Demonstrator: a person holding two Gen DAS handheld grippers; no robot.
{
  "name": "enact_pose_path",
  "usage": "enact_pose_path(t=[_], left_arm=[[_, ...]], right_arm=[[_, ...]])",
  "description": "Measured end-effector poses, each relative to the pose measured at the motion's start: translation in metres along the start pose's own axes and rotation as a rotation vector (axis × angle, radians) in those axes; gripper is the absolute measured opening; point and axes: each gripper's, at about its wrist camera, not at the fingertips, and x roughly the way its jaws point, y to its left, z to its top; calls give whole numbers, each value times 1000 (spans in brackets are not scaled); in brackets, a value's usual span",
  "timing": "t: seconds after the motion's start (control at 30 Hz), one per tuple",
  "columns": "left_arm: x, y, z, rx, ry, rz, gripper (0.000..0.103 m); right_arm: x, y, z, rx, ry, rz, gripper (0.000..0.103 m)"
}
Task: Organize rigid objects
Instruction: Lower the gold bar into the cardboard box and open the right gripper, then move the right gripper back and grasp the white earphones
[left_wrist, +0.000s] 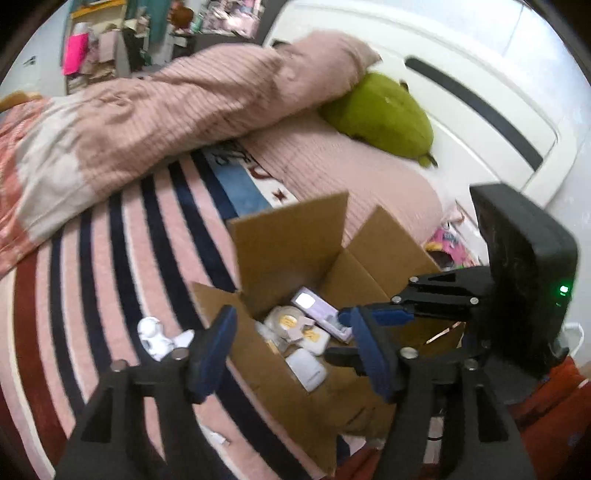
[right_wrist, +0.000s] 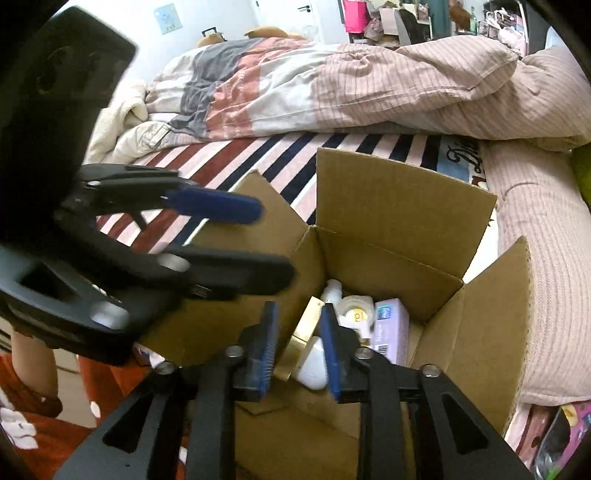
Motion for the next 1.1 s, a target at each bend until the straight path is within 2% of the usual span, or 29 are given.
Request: enact_pose_path(t=[0.27, 0.37, 0.47, 0.6, 0.77, 0.83, 0.93, 1.0, 1.1], left_arm=[[-68, 51, -33, -95, -121, 127, 64], [-93, 72, -53, -139, -162, 172, 70], [-111, 94, -75, -178, -192, 222, 72], [-125, 123, -108, -236, -212, 283, 72], [-125, 149, -143, -297, -217, 302, 72], [-120, 160, -157, -314, -203, 306, 72], [-114, 168, -169, -330, -187, 308, 72], [-111, 174, -175, -337, -178, 303, 72], [-109, 183, -180, -343, -173, 302, 72]], right_arm=[[-14, 32, 16, -30, -85, -4, 29], [-14, 67, 29, -97, -136, -6, 30], [-6, 102, 40, -147, -150, 39, 35], [21, 147, 46, -204, -134, 87, 35], [70, 180, 39, -213, -69, 101, 36], [96, 182, 31, -178, -31, 79, 37], [128, 169, 23, -102, 0, -4, 45], [143, 157, 22, -52, -2, -59, 45], [162, 137, 28, -1, -42, -201, 45]])
